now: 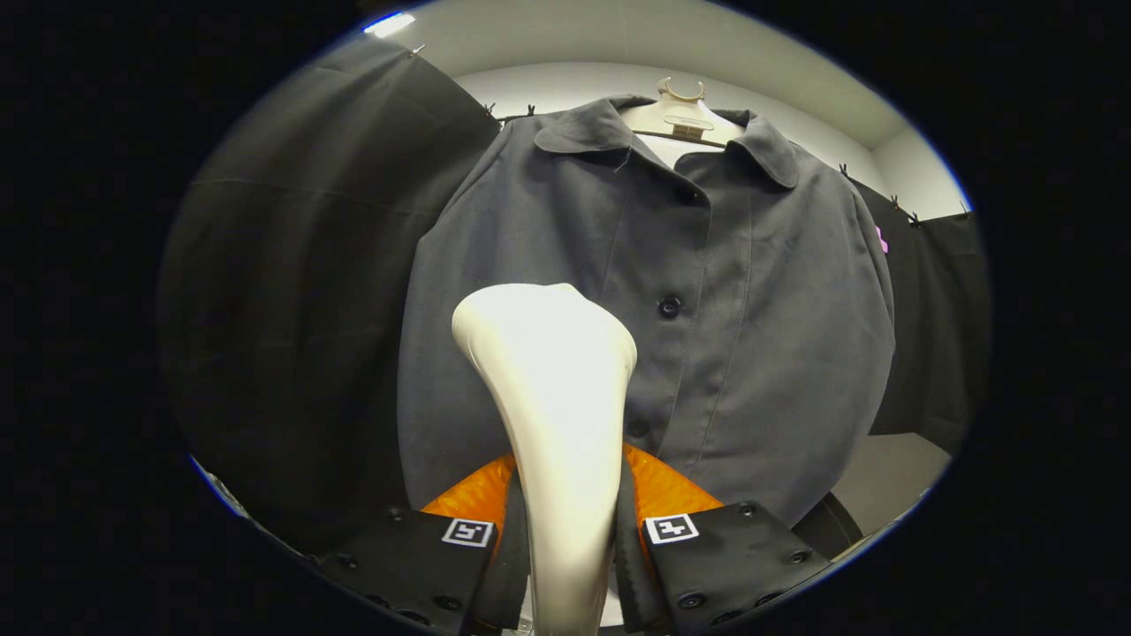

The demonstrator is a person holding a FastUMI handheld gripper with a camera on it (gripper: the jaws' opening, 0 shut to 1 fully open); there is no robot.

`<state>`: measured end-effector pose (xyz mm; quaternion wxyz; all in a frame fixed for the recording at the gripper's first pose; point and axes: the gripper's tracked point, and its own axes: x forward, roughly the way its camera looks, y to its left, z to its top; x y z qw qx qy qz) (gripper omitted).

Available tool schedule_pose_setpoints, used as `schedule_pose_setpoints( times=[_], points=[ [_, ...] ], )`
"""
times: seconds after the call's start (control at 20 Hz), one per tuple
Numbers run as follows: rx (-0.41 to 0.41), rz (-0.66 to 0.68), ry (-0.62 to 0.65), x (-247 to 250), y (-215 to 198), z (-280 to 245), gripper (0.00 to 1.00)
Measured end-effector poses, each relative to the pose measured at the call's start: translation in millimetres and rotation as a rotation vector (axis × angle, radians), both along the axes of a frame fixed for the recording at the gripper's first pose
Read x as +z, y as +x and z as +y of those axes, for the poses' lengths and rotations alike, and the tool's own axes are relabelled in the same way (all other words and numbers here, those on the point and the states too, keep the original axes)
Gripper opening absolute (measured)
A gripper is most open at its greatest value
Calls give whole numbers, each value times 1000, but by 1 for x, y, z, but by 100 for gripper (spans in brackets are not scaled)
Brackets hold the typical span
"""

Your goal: Iron the clothes twice with a garment steamer, once on the left side and once on the right side.

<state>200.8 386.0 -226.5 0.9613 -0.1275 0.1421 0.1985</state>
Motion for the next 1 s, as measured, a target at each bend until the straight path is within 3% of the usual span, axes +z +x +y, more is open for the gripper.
schedule_pose_setpoints(
  times=[0.45,1.0],
  points=[
    [3,63,-17,-34,-19,-6,49],
    [-11,72,19,-19,-32,-18,48]
  ],
)
